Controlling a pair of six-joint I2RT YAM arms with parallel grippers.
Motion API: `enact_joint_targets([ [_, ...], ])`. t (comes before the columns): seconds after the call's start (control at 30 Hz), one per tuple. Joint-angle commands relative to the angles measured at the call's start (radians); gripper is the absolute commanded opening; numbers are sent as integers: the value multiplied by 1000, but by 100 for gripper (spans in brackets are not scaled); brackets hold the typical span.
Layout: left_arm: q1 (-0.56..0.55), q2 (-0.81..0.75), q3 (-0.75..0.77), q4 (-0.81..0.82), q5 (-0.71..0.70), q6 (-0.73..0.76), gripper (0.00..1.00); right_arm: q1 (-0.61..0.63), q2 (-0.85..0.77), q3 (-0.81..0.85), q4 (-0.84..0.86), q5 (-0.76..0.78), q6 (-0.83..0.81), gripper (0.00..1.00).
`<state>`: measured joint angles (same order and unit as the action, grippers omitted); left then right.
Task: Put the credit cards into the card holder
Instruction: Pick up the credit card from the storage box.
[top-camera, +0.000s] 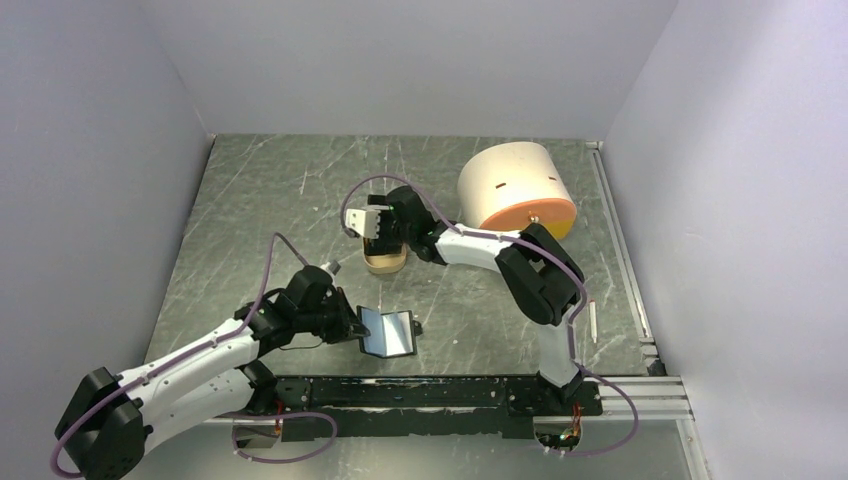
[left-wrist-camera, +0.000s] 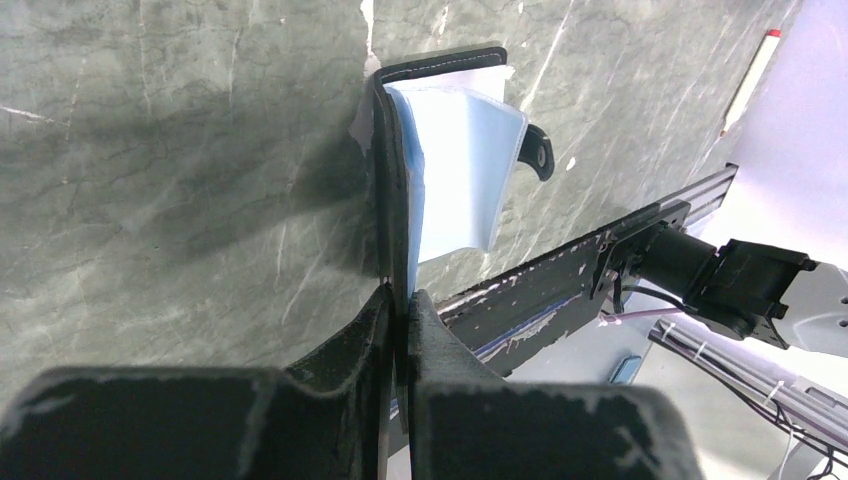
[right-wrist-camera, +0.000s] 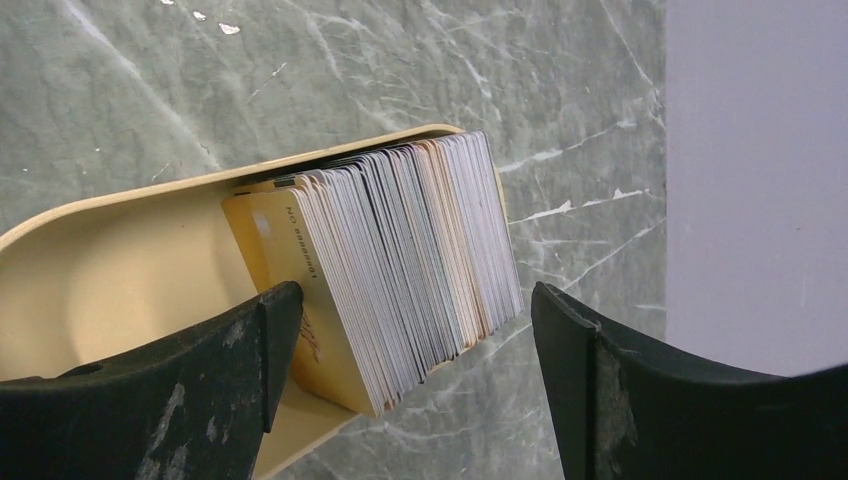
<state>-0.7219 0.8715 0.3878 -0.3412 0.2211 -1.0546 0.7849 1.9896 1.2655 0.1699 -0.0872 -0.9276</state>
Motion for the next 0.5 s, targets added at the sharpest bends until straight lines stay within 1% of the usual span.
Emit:
enact_joint_targets([
  [0.0,8,-7,-9,15,16,2,9,-3,43,7,22,20,-30,88],
  [0.27,9,-16,-18,19,17,0,9,-2,56,17,-28,16,-60,87],
  [0.47,8,-15,-21,18,20,3,9,-2,69,1,63,91,-52,84],
])
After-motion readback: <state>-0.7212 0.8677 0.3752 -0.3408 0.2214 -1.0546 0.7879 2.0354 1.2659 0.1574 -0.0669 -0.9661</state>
